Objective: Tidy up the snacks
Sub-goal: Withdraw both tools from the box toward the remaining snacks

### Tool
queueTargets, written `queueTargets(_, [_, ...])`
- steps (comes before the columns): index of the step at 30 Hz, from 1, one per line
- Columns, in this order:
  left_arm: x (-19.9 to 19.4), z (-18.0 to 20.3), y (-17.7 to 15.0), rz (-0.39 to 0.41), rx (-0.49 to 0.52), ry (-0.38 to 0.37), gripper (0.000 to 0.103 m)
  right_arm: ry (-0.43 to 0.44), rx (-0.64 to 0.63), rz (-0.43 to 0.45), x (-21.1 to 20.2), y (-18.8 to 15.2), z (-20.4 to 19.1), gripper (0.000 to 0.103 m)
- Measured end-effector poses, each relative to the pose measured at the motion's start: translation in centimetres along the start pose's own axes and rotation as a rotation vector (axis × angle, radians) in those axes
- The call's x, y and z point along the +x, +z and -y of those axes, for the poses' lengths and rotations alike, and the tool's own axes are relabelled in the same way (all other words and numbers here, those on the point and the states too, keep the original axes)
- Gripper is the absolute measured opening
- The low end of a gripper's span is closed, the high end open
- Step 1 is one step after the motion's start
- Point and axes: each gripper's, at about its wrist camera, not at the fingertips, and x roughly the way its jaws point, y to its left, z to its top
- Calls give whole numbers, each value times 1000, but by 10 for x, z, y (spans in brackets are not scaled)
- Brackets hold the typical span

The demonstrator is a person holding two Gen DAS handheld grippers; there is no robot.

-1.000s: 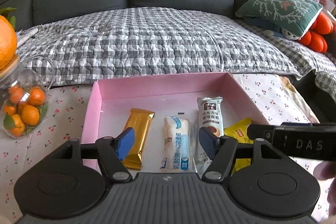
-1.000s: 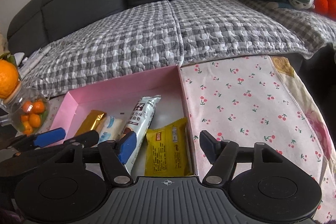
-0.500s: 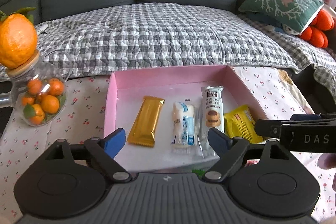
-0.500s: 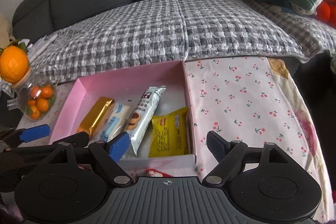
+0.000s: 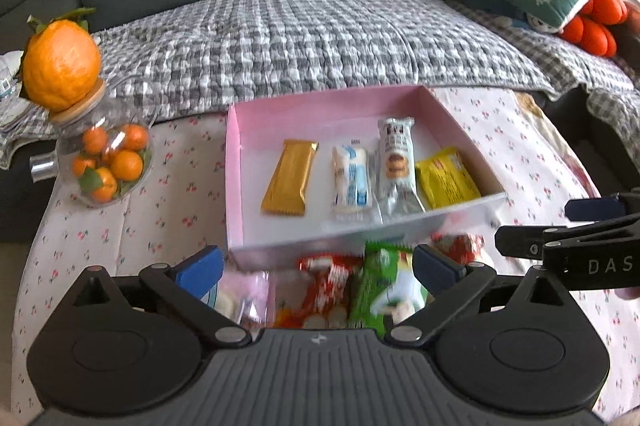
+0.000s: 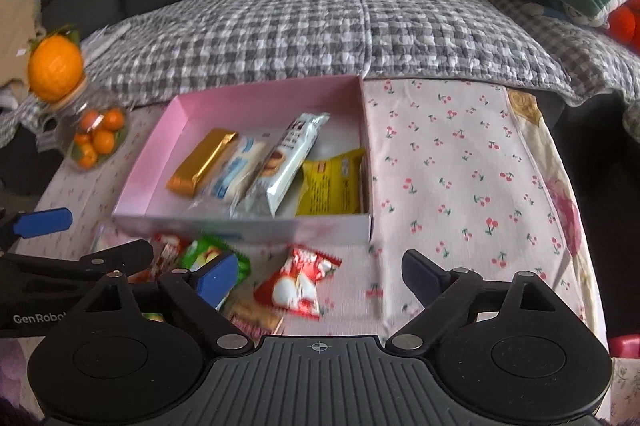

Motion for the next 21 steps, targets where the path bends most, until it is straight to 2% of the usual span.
queueTargets(4, [-5, -3, -16, -13, 5, -13, 102, 9, -30, -5, -11, -12, -5, 93])
queueTargets(13, [-13, -3, -37, -22, 115, -21, 102, -2, -112, -8, -21, -38, -15, 96])
queueTargets(21, [-14, -13, -57, -48, 153, -19, 102, 7, -124, -39, -21, -53, -18, 96])
